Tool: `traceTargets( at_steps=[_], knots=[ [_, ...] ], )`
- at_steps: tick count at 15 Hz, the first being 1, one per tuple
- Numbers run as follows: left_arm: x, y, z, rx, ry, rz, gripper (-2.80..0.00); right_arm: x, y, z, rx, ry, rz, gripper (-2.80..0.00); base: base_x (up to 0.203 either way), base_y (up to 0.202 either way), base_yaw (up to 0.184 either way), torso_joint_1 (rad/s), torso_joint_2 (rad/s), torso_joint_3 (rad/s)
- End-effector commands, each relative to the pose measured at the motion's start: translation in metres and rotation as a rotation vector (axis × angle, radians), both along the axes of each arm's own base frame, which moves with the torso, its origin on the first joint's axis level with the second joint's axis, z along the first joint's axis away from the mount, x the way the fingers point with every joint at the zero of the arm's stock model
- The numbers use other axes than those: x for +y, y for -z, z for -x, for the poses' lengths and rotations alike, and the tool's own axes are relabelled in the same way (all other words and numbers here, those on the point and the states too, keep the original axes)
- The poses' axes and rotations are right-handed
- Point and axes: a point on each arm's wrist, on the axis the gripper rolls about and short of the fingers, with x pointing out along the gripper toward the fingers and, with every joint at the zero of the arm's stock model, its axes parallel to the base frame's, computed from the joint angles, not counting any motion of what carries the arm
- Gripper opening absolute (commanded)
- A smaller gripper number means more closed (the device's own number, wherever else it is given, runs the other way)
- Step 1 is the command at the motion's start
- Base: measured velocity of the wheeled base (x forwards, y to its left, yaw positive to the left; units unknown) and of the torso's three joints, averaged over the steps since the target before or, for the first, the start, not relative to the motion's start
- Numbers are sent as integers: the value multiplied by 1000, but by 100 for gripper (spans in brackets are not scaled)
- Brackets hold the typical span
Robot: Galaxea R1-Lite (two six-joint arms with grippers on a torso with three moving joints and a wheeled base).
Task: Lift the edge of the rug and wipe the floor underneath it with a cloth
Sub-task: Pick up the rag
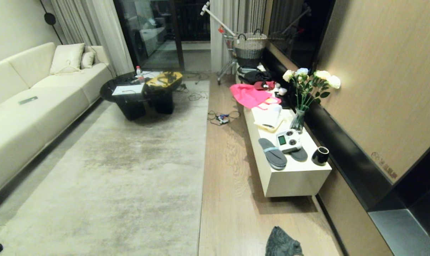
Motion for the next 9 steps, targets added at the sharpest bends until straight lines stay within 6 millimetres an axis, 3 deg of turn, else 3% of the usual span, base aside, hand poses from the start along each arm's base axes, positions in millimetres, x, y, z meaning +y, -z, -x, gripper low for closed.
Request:
traceTargets(
  at_steps=[1,9],
  knots=[
    [0,0,0,2,0,0,-280,0,0,0,0,-1,-1,-280,0,0,0,-132,361,219],
    [0,0,0,2,-1,0,-280,0,0,0,0,-1,-1,-280,0,0,0,-162,444,283]
  ],
)
